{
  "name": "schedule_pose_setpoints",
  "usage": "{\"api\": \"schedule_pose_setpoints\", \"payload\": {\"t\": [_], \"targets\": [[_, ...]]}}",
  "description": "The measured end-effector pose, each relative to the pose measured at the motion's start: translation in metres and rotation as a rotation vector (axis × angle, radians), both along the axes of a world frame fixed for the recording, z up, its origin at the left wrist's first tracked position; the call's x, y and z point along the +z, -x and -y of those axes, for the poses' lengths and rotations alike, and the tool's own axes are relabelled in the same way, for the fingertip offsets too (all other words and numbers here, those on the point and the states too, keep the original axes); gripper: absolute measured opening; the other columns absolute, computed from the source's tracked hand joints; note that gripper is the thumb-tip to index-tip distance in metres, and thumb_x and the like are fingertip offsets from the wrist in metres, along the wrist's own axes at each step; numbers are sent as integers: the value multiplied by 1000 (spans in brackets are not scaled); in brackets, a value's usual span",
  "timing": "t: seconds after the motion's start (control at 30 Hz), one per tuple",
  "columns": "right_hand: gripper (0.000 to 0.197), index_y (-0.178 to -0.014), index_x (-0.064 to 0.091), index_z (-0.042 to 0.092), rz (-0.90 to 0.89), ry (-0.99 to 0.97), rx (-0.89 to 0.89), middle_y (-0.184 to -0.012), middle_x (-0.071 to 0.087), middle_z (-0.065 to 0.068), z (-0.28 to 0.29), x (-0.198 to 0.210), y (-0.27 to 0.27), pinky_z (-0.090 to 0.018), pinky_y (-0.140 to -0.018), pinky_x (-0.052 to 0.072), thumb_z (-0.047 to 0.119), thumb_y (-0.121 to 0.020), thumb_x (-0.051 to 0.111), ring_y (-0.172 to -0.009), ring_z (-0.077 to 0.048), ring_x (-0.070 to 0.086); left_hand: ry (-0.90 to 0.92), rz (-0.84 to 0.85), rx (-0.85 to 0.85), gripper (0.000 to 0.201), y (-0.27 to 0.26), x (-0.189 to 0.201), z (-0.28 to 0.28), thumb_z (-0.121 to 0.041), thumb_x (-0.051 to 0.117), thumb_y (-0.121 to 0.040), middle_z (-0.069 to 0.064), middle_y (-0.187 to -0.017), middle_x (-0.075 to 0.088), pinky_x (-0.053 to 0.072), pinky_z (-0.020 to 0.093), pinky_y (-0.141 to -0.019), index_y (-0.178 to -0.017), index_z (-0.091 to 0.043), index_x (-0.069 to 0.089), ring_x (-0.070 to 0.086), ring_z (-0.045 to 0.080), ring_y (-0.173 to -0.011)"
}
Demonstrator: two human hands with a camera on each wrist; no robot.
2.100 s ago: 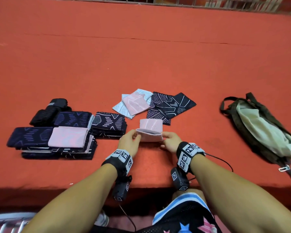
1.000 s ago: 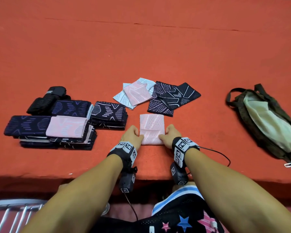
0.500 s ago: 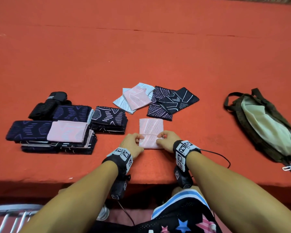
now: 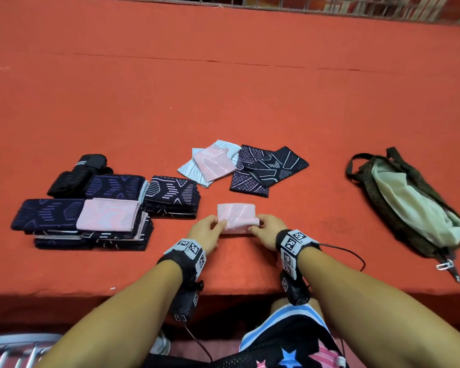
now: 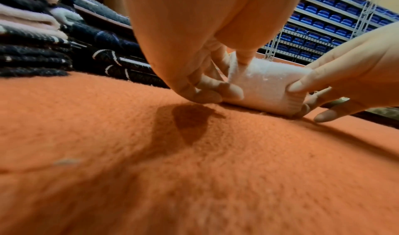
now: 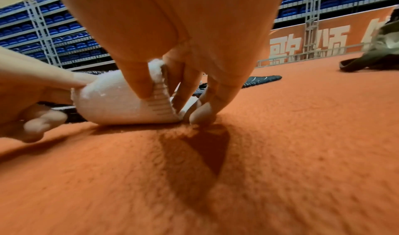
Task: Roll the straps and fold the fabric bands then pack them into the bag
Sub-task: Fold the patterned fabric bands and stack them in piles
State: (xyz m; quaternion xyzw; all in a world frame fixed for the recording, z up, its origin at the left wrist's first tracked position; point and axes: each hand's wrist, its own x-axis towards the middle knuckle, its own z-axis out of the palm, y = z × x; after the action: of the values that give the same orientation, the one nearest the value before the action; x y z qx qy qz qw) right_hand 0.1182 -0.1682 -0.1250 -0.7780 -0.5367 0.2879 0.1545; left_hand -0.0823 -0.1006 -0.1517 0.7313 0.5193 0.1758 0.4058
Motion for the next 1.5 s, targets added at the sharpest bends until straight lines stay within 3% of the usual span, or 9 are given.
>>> {"api": "schedule_pose_setpoints", "payload": {"t": [0.2,0.33,0.53,0.9,1.03,1.17,1.3,1.43,1.5], "targets": [[28,-122,64,25,-25,-41,-75,-116,70,-1,3,-8,3,-26,-86,41,32,-95,60,-108,-26,63,-10,19,-14,8,4,-7,2,-30,67,-92,-11,-90,68,49,25,-53,-96,-29,61,61,13,-53],[27,-119,63,22,-24,-9,-127,-113,70,-3,-2,-9,4,-27,-85,43,33,-95,60,-106,-26,64,-21,-37,17,6,-1,-8,-3,-29,62,-95,-2,-78,65,51,33,-68,-92,-25,59,61,22,-66],[29,-115,60,15,38,6,-144,-115,68,-7,-4,-15,6,-28,-80,40,38,-97,58,-103,-28,63,12,-64,144,14,-7,-12,-6,-31,66,-93,-8,-69,57,37,27,-66,-82,-25,61,56,19,-73],[26,-98,60,14,1,87,-263,-101,67,-8,-11,-8,6,-29,-75,45,39,-93,65,-98,-28,64,100,-75,339,28,-17,-14,-12,-38,77,-83,-7,-98,62,44,28,-83,-104,-23,66,58,17,-93],[33,-89,72,7,-17,96,-268,-92,73,-11,-12,-8,7,-32,-69,51,39,-92,66,-88,-31,69,217,-73,364,18,-21,-4,-13,-34,78,-83,2,-89,73,52,29,-77,-87,-17,74,68,23,-87],[22,-85,53,19,0,98,-291,-91,63,-6,-12,-13,10,-26,-66,38,36,-92,64,-83,-27,59,261,-47,395,17,-26,8,-5,-27,74,-83,7,-83,73,49,26,-69,-71,-17,69,68,27,-82],[24,-78,45,22,-10,33,-288,-91,58,-2,-9,-9,8,-27,-71,36,31,-91,64,-84,-23,55,187,27,349,17,-21,12,3,-31,77,-79,3,-82,72,56,33,-76,-70,-21,66,69,24,-79],[25,-78,43,23,-78,-94,-292,-82,59,1,-15,6,13,-31,-70,39,30,-91,64,-82,-26,58,125,158,305,16,-14,32,3,-27,66,-93,0,-74,64,53,28,-55,-86,-18,54,62,12,-42],[19,-89,48,22,-146,-197,-311,-81,59,2,-23,21,21,-30,-70,40,28,-90,66,-79,-25,59,69,208,356,17,-9,49,0,-29,64,-94,-1,-73,63,54,30,-56,-89,-19,51,60,14,-40]]}}
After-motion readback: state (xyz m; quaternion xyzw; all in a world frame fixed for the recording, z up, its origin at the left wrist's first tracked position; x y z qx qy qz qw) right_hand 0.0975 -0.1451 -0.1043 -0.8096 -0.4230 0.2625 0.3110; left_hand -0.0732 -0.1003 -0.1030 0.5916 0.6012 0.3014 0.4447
